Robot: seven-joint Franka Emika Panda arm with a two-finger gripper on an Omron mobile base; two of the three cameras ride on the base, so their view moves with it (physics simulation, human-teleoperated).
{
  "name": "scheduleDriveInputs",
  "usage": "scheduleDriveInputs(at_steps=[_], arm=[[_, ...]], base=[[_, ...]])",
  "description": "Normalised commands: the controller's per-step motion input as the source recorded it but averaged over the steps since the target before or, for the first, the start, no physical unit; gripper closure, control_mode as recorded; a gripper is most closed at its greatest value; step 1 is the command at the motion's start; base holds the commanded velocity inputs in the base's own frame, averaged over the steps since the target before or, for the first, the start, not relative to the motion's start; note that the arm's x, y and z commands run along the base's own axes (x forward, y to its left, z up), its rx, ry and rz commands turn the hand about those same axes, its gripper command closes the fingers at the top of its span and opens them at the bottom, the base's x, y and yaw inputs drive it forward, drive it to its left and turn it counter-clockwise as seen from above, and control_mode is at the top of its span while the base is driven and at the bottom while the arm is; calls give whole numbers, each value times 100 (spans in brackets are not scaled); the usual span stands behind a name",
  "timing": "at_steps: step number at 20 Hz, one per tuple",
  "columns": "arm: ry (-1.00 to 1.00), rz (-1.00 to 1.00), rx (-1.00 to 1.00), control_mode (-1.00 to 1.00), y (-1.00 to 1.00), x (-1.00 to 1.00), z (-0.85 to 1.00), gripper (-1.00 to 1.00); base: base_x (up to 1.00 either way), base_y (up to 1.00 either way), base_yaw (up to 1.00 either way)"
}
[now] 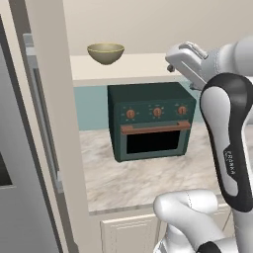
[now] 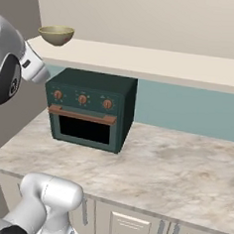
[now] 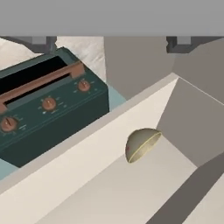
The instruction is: Take the smaller bowl and place it next to the appetizer plate on the dining counter , and place the larger bowl next to the plate with cooked food.
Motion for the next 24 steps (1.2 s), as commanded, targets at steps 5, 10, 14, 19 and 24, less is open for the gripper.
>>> scheduleDriveInputs(at_steps=[5, 10, 14, 19, 24], arm=[[-5, 0, -12, -100, 11, 36, 26, -100], [1, 0, -6, -100, 2, 45, 7, -100], [1, 0, -4, -100, 14, 50, 0, -100], [0, 0, -4, -100, 22, 44, 0, -100], [0, 0, 0, -100, 11, 46, -3, -100]], base=[[0, 0, 0], [0, 0, 0], [0, 0, 0], [0, 0, 0], [0, 0, 0]])
